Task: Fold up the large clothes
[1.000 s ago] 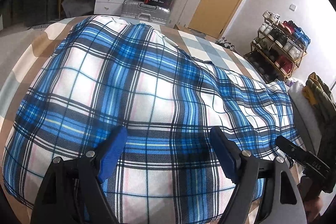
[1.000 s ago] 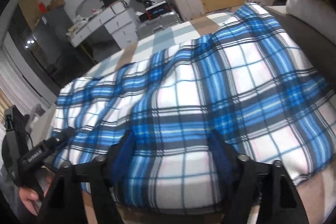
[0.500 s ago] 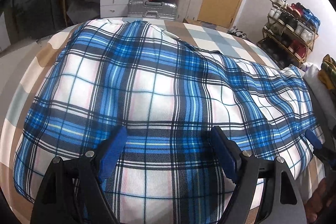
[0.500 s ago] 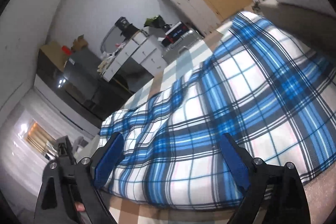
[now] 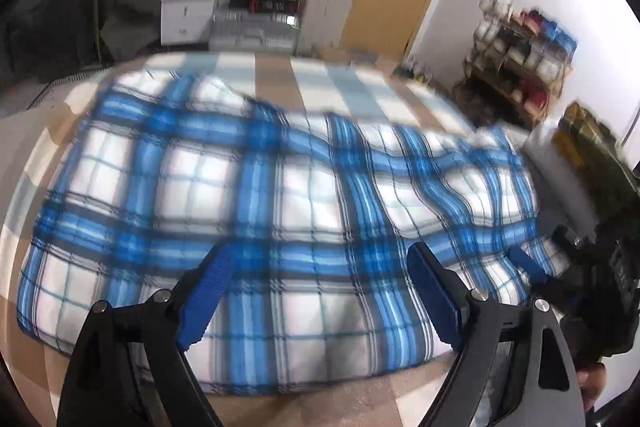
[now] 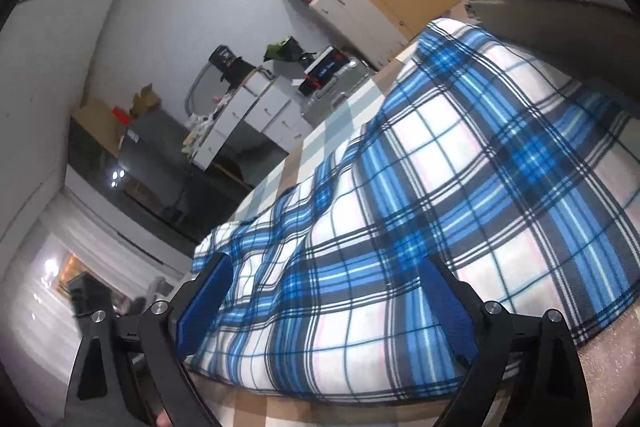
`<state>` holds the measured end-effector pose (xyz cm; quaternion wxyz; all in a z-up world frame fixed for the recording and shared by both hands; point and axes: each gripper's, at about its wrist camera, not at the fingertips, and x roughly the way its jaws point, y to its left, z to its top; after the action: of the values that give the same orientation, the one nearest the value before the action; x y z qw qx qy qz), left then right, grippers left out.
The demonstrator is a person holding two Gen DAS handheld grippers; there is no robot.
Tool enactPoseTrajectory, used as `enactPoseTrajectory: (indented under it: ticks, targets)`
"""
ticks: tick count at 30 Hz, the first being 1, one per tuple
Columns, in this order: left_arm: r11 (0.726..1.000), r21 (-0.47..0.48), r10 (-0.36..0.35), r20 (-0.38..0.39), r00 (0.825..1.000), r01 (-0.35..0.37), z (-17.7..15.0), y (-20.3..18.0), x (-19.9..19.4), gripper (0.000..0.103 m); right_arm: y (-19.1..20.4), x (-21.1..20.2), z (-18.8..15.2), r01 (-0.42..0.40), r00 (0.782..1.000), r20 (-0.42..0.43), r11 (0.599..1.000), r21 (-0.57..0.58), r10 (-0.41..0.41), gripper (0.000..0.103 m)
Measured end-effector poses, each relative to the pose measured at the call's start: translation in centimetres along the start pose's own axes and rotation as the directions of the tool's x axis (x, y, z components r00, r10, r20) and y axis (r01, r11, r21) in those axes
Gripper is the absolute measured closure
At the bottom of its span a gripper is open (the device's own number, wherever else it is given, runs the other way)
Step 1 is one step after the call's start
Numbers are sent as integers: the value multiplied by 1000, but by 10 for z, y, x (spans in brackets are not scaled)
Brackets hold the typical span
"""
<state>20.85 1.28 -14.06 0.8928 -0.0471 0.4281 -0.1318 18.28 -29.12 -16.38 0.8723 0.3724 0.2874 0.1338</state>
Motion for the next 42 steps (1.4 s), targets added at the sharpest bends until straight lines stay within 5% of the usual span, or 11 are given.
enactPoseTrajectory:
  ticks: [3,6,10,13,16,19,22,31,33,39,42]
  targets:
    - [993,82,92,-129,987,-82,-9,-9,36,18,1,1,1,13,1000,2,1000,-9,-13,7]
    - [978,140,163,-64,984,-153,-18,-11,38,3,6,2,0,21,1000,4,999,-32,-21,7]
    - [983,126,148,-140,979,-131,-11,-1,32,6,8,4,0,27,1000,5,999,-36,-27,7]
    - [991,85,106,-13,994,-104,3,15,-6,6,8,4,0,24,1000,7,999,-29,-24,7]
    - [974,65,215,6,977,-215,4,44,-10,6,7,5,1,23,1000,4,999,-26,-23,7]
    - [985,80,161,-155,975,-150,-9,72,20,6,5,5,1,20,1000,5,1000,-23,-20,7]
    - [959,214,217,-132,967,-186,-7,79,13,7,3,7,2,20,1000,-3,1000,-18,-20,7]
    - [975,169,168,-159,973,-141,-4,121,14,6,0,5,3,13,1000,4,1000,-3,-13,7]
    - [977,169,165,-187,968,-133,12,113,11,7,-1,6,3,12,1000,1,1000,-2,-12,7]
    - [956,249,168,-22,986,-157,96,80,0,7,-2,7,3,4,1000,-1,1000,1,-4,7]
    - [968,227,146,-175,974,-104,108,95,52,7,-2,7,3,-2,1000,-3,1000,4,2,7]
